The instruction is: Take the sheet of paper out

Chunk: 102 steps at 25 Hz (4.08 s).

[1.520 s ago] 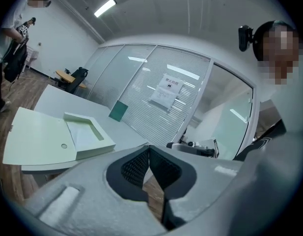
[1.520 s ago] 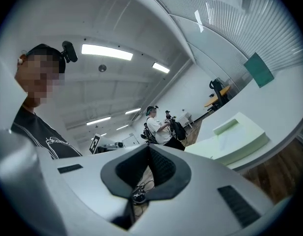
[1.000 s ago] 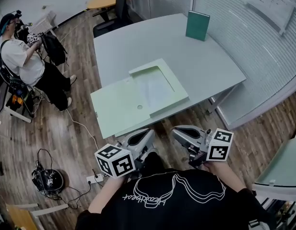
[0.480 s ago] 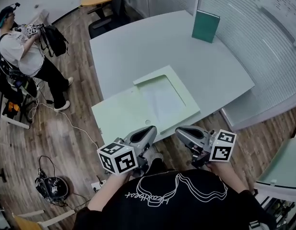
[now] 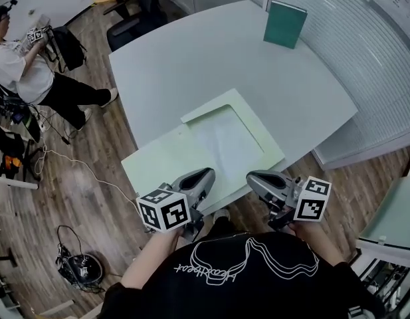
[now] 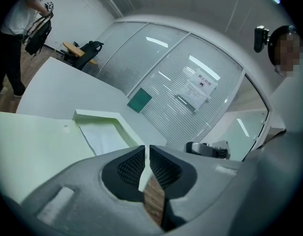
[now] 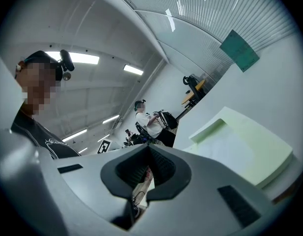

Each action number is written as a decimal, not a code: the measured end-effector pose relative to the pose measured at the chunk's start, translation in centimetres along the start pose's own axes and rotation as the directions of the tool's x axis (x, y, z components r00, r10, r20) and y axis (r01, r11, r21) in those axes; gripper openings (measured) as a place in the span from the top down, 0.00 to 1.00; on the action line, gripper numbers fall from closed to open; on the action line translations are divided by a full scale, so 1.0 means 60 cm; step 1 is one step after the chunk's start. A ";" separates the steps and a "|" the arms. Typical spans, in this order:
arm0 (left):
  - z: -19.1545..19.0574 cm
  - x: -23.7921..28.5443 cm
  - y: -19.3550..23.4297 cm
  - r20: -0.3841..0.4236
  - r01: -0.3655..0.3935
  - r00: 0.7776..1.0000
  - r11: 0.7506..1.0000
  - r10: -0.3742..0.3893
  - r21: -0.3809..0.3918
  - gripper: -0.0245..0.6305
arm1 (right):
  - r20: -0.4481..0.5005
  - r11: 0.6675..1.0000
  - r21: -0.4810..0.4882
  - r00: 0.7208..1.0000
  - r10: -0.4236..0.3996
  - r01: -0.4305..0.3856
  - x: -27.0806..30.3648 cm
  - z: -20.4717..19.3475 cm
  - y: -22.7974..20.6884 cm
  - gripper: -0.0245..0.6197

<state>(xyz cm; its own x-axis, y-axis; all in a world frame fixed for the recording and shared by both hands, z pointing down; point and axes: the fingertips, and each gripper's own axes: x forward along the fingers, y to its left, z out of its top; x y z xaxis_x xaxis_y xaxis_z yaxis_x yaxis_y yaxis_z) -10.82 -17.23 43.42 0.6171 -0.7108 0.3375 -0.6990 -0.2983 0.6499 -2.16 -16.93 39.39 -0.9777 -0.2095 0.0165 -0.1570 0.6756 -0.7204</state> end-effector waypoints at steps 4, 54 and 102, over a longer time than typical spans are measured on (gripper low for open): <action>0.001 0.020 0.047 -0.037 -0.020 0.999 1.000 0.020 -0.009 0.94 | 0.013 1.000 0.018 1.000 -0.025 0.025 0.011 0.003 -0.018 0.95; -0.098 0.179 0.224 -0.136 0.012 0.984 0.815 -0.112 -0.579 0.76 | 0.106 0.980 0.129 0.980 -0.167 0.153 -0.019 0.000 -0.106 0.95; -0.090 0.005 0.192 -0.027 -0.143 0.989 0.915 0.143 -0.377 0.95 | 0.046 0.993 0.112 0.998 -0.037 0.032 -0.032 -0.042 -0.001 0.95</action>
<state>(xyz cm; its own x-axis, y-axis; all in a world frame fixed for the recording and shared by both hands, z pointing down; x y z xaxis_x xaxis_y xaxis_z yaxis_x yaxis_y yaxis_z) -16.72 -17.43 54.71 0.5200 -0.7288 0.4455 -0.5916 0.0689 0.8033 -0.63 -14.80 41.16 -0.9636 -0.2671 0.0114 -0.1715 0.5849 -0.7928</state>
